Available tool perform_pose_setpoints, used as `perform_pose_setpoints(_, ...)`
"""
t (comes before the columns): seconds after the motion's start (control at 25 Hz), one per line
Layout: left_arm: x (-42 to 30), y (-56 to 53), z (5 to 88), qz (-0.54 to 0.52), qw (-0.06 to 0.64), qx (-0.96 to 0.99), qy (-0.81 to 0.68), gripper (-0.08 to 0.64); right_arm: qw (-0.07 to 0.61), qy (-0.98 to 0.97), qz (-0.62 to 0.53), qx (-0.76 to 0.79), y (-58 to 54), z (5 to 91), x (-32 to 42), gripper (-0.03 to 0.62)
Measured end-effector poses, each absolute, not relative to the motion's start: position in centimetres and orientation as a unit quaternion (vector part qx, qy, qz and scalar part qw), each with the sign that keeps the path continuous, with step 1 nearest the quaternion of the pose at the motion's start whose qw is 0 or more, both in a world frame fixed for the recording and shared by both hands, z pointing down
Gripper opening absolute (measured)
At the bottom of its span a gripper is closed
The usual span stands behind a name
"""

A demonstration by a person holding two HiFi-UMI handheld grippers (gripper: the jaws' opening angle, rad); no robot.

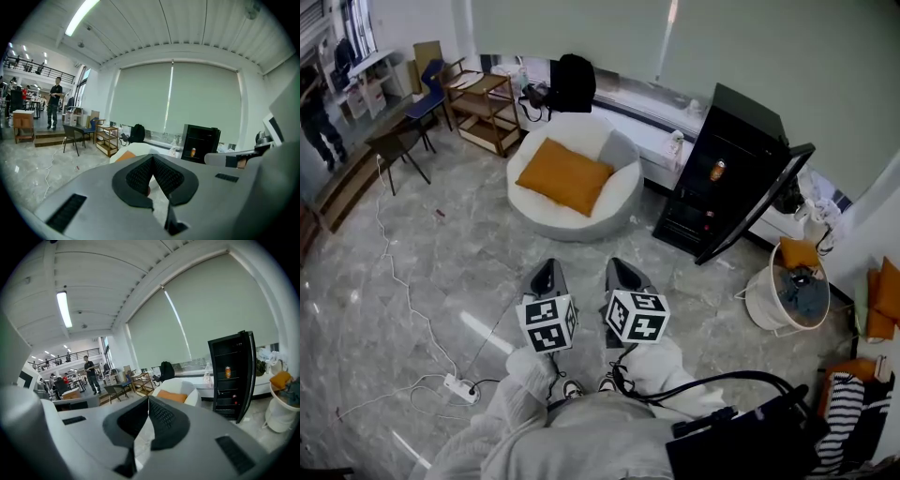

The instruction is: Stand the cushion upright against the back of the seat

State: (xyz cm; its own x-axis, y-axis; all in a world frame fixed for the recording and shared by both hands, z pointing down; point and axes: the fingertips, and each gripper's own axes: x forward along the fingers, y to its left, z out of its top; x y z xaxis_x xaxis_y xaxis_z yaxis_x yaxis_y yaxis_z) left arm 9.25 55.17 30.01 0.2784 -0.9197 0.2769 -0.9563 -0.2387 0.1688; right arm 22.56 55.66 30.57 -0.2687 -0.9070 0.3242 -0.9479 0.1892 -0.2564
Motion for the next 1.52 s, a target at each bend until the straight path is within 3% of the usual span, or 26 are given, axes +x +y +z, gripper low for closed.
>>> perform_pose_setpoints(0.88, 3.2, 50.9, 33.2, 0.070, 0.178, 0.775, -0.602, -0.006, 0.077, -0.754, 0.229, 0.610, 51.3, 33.8, 17.7, 0.063)
perform_pose_setpoints(1.52, 2.0, 36.9, 32.6, 0.068, 0.166, 0.748, -0.639, -0.006, 0.085, -0.781, 0.225, 0.576, 36.1, 33.8, 17.0, 0.063)
